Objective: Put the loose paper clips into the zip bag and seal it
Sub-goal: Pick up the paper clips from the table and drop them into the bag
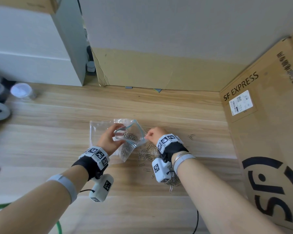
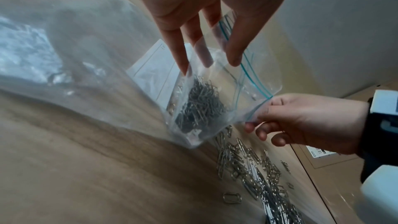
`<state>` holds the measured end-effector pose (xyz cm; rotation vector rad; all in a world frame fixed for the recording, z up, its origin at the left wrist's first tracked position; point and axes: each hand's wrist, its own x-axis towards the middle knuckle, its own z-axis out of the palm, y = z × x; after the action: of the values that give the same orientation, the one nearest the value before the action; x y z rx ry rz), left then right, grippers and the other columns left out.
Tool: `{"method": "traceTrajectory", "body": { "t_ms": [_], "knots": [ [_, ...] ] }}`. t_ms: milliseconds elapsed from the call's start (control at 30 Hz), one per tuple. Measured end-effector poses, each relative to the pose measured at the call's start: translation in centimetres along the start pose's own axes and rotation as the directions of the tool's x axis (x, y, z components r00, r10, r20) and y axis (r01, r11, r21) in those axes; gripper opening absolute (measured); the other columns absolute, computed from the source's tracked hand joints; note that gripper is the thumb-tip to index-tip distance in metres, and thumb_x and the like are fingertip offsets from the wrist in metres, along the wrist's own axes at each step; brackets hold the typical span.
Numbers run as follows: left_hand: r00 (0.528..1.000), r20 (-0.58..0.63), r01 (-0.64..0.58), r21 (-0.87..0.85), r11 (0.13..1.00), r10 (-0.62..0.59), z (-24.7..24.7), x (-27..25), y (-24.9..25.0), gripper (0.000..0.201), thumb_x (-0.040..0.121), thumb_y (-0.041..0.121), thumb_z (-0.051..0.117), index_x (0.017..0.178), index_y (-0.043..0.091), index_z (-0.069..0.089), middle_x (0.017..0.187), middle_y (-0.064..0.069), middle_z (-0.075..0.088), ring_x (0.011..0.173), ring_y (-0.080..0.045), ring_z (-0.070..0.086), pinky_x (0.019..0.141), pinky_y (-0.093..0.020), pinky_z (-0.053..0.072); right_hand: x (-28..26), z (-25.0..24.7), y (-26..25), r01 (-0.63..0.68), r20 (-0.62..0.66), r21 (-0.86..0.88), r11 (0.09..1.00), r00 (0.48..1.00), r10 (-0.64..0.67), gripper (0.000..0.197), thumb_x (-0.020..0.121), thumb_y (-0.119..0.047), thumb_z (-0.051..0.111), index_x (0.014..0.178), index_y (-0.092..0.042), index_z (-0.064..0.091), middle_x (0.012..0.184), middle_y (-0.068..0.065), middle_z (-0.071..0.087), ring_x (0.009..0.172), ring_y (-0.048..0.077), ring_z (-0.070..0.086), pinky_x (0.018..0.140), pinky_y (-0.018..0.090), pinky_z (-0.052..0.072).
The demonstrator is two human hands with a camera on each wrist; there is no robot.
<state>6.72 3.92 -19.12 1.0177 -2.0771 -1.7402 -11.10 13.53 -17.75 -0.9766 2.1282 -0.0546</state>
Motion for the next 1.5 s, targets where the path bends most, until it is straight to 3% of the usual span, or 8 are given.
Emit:
{"method": "traceTrajectory", "body": {
  "t_ms": [133, 267, 533, 667, 833, 967, 1300, 1500],
  "knots": [
    [0.997, -0.075, -0.008, -0.01, 1.0, 0.007, -0.5, -0.1, -0.3, 0.044, 0.074, -0.009, 0.064, 0.104, 0.016, 0.043, 0.109, -0.006, 0.057, 0.091, -0.021, 0.06, 0.07, -0.006, 0.048, -0.8, -0.2, -0.9, 0.185, -0.193, 0.258, 0.948, 0.972, -0.137, 0.025, 0.084, -0.018, 0.052, 0.059, -0.021, 0.053, 0.06, -0.005, 0.055, 0.057, 0.011, 0.047, 0.063, 0.025, 0.042],
    [0.994, -0.107, -0.007, 0.01, 1.0, 0.008, -0.9, -0.3, -0.4, 0.042, 0.074, -0.007, 0.064, 0.102, 0.016, 0.043, 0.105, -0.004, 0.057, 0.087, -0.022, 0.059, 0.069, -0.013, 0.044, -1.5, -1.4, -1.6, 0.338, -0.308, 0.421, 0.842, 0.926, -0.218, 0.035, 0.083, -0.013, 0.052, 0.051, -0.024, 0.045, 0.05, -0.008, 0.042, 0.05, 0.006, 0.037, 0.055, 0.022, 0.033],
    [0.995, -0.09, -0.039, 0.07, 0.997, 0.046, 0.1, -0.4, -0.6, 0.043, 0.074, -0.003, 0.066, 0.111, 0.009, 0.048, 0.104, -0.001, 0.059, 0.083, -0.018, 0.06, 0.064, -0.004, 0.045, -3.2, -0.5, 5.7, -0.101, 0.173, 0.551, 0.829, 0.985, 0.004, 0.036, 0.092, -0.042, 0.042, 0.078, -0.014, 0.06, 0.072, 0.001, 0.062, 0.057, 0.011, 0.056, 0.054, 0.018, 0.048],
    [0.993, -0.097, -0.063, 0.097, 0.993, 0.072, 0.6, -0.3, -0.7, 0.044, 0.074, 0.0, 0.068, 0.112, 0.009, 0.048, 0.105, -0.001, 0.06, 0.083, -0.019, 0.061, 0.067, -0.007, 0.045, -5.4, 1.1, 9.9, -0.371, 0.563, 0.46, 0.807, 0.825, 0.058, 0.036, 0.088, -0.041, 0.053, 0.084, -0.01, 0.07, 0.072, 0.003, 0.071, 0.063, 0.015, 0.066, 0.059, 0.021, 0.054],
    [0.991, -0.111, -0.06, 0.104, 0.993, 0.071, 0.7, -0.1, -1.0, 0.041, 0.075, 0.001, 0.067, 0.111, 0.009, 0.049, 0.104, -0.001, 0.059, 0.085, -0.022, 0.06, 0.073, -0.024, 0.044, -7.4, 3.8, 11.9, -0.475, 0.7, 0.375, 0.796, 0.709, 0.093, 0.028, 0.088, -0.038, 0.055, 0.092, -0.016, 0.071, 0.083, -0.001, 0.073, 0.07, 0.013, 0.07, 0.055, 0.02, 0.054],
    [0.989, -0.12, -0.069, 0.117, 0.991, 0.083, 1.0, -0.1, -1.1, 0.042, 0.075, 0.0, 0.066, 0.112, 0.007, 0.048, 0.104, -0.002, 0.059, 0.082, -0.021, 0.059, 0.065, -0.004, 0.044, -7.4, 5.1, 12.3, -0.459, 0.653, 0.441, 0.771, 0.754, 0.075, 0.027, 0.085, -0.039, 0.058, 0.092, -0.018, 0.073, 0.088, 0.001, 0.075, 0.076, 0.015, 0.071, 0.068, 0.029, 0.055],
    [0.991, -0.117, -0.051, 0.082, 0.995, 0.06, 1.3, -0.1, -1.1, 0.057, 0.075, 0.001, 0.066, 0.096, 0.047, 0.037, 0.096, -0.003, 0.059, 0.08, -0.023, 0.06, 0.068, -0.02, 0.045, -4.4, 3.1, 9.2, -0.253, 0.465, 0.571, 0.781, 0.884, -0.054, 0.019, 0.091, -0.035, 0.05, 0.095, -0.031, 0.069, 0.09, -0.008, 0.072, 0.074, 0.007, 0.068, 0.067, 0.018, 0.051],
    [0.992, -0.115, -0.05, 0.072, 0.996, 0.058, 1.4, -0.1, -0.6, 0.052, 0.075, 0.001, 0.066, 0.104, 0.035, 0.041, 0.098, -0.004, 0.059, 0.083, -0.026, 0.06, 0.073, -0.033, 0.048, -5.1, 2.0, 11.9, -0.334, 0.47, 0.58, 0.743, 0.882, 0.029, 0.03, 0.09, -0.033, 0.053, 0.082, -0.009, 0.068, 0.073, 0.004, 0.069, 0.061, 0.012, 0.064, 0.057, 0.019, 0.053]
  ]
}}
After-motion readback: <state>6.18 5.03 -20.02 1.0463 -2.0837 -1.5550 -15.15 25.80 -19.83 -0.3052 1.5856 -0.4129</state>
